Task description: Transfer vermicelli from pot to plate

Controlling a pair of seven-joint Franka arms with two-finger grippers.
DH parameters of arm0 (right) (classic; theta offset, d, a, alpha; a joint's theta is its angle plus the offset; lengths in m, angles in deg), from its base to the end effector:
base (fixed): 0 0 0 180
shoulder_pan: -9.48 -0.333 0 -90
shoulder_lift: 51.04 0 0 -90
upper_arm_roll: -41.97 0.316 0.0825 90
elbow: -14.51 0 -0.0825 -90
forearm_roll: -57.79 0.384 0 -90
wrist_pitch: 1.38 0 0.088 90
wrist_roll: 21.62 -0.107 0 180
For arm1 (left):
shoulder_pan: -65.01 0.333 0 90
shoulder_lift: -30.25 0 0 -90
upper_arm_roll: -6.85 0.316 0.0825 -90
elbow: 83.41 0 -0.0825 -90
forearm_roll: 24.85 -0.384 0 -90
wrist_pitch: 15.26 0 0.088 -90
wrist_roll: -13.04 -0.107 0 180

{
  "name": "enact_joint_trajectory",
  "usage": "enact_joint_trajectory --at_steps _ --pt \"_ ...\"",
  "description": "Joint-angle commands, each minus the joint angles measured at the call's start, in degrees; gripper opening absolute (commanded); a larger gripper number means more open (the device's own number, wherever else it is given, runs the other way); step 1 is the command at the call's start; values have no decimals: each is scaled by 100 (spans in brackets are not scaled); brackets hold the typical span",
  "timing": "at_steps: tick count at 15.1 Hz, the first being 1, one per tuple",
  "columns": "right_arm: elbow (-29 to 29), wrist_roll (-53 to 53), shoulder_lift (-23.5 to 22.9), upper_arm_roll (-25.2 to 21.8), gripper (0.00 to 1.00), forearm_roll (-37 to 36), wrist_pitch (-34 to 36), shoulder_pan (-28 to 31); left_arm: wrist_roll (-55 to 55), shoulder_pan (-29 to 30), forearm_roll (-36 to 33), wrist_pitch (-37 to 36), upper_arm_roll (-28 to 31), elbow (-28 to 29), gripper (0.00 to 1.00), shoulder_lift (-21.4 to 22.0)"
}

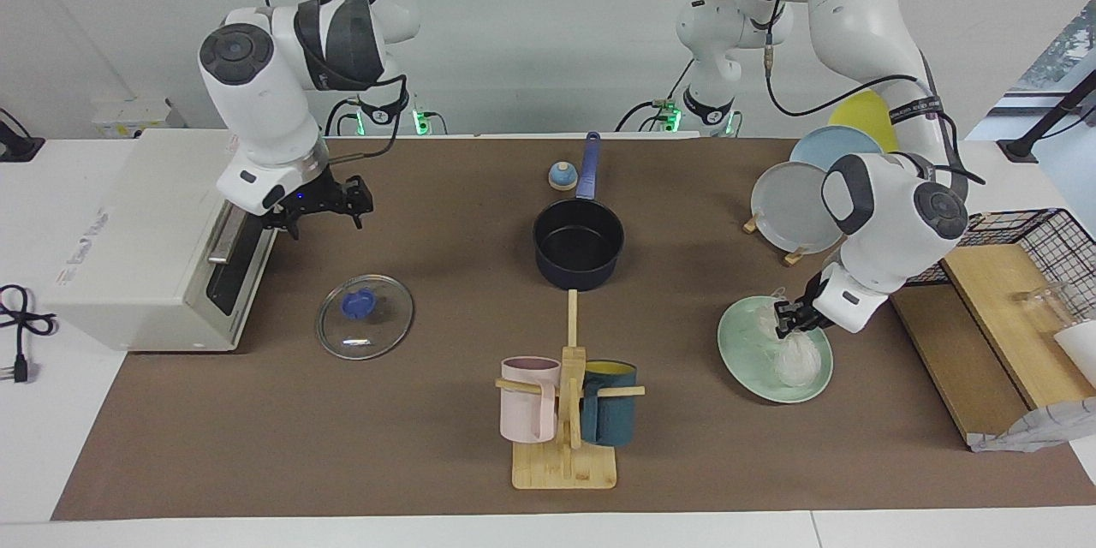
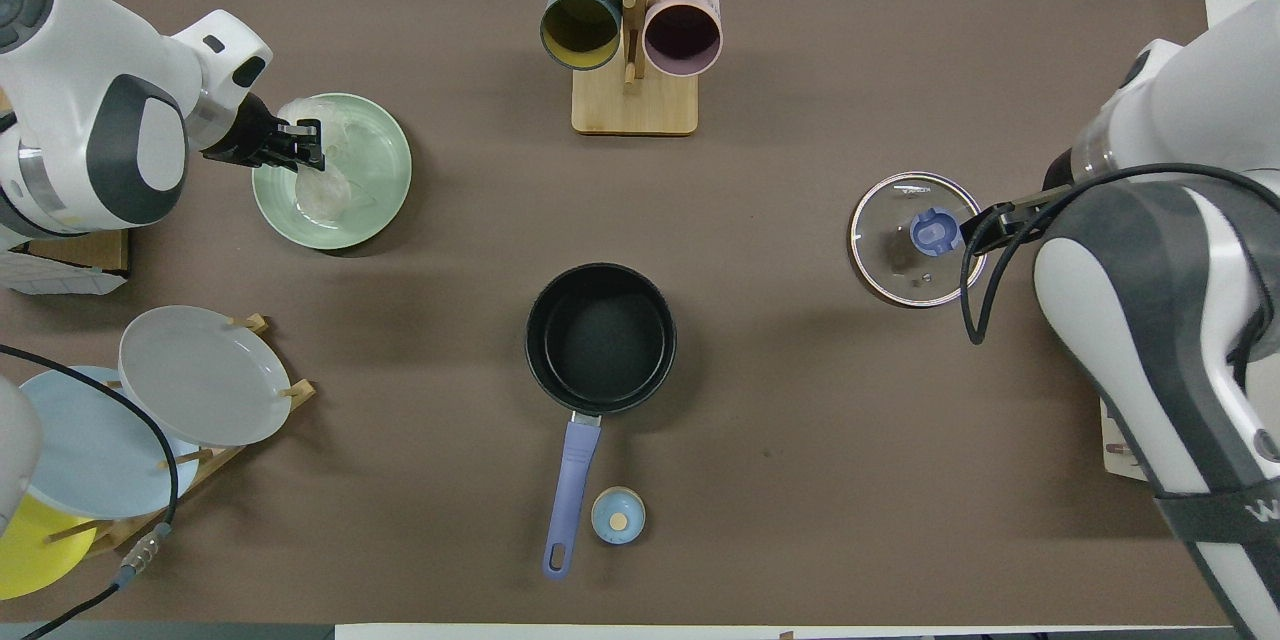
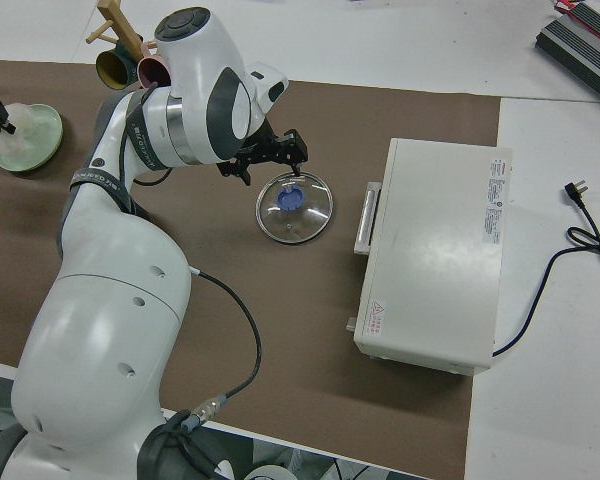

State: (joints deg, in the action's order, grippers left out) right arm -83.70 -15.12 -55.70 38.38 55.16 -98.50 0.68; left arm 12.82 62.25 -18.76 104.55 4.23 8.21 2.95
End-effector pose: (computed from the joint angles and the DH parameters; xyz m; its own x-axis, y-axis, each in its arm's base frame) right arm 0.5754 0.0492 0.5211 0.9725 0.2076 -0.1052 0.2125 -0.9764 0.0382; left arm 0.6809 -0.0653 0.3575 0.9991 -0.0396 0.0128 -0.0408 -0.9927 0.1137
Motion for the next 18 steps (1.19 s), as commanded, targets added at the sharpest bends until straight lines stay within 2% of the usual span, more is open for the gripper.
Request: enact_joint_trajectory --at_steps 1,3,5,8,12,15,18 --pt "512 -34 17 17 100 123 649 141 -372 -32 -179 490 -1 294 0 -12" --pt "496 -25 245 26 100 132 782 265 -487 -41 -187 490 7 330 0 -4" --pt "461 -25 334 26 100 141 818 309 -488 -50 -187 394 7 278 99 23" --pt "260 -26 518 17 100 141 985 326 -426 -50 -222 -386 34 15 100 390" --pt "197 -34 589 -71 100 141 1046 423 125 3 -354 -1598 42 -136 100 1356" --pt "276 -43 537 -19 100 132 1029 554 532 -32 -539 -2346 16 -83 100 2183" --pt "303 -139 492 -27 100 158 1002 669 541 -15 -539 -2875 -1 118 100 2676"
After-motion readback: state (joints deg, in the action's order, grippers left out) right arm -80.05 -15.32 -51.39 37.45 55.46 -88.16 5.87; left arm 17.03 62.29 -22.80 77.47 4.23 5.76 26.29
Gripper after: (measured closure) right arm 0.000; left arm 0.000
